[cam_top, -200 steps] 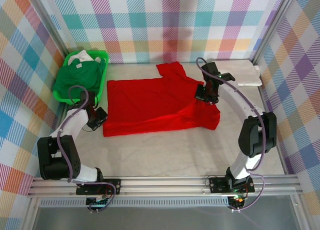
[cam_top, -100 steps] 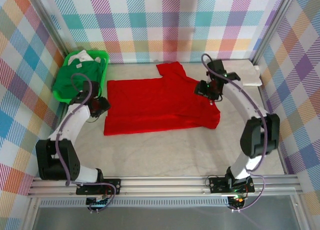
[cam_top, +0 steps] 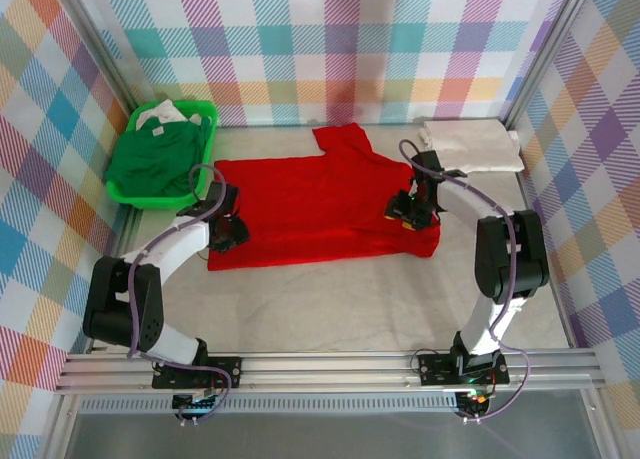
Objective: Fold and stack the t-shirts
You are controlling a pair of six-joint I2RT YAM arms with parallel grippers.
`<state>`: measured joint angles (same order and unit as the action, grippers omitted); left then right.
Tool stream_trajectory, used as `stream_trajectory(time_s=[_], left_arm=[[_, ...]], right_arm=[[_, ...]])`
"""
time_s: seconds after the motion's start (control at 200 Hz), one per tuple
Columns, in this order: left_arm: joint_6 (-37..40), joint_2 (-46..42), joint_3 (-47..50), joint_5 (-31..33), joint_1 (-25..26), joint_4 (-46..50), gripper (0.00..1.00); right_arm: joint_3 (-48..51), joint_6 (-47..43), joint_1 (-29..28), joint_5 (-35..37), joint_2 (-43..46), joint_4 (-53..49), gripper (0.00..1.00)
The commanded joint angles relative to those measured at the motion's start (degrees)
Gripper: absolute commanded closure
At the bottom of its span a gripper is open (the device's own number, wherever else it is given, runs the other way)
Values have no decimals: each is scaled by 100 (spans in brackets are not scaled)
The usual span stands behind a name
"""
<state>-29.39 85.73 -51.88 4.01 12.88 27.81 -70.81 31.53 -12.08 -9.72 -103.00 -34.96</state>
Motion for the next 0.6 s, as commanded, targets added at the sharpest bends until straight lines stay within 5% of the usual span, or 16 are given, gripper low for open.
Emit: stream_trajectory(time_s=[0.0,0.455,0.595], left_arm=[[-142,161,68,93,91,-196,62],[-260,444,195,284,96,-251,62],[-272,470,194,314,91,-259,62]], right_arm=[[28,140,47,3,-139,280,50],[405,261,56,-405,-449,789,57],[486,308,56,-470,-389,937,79]])
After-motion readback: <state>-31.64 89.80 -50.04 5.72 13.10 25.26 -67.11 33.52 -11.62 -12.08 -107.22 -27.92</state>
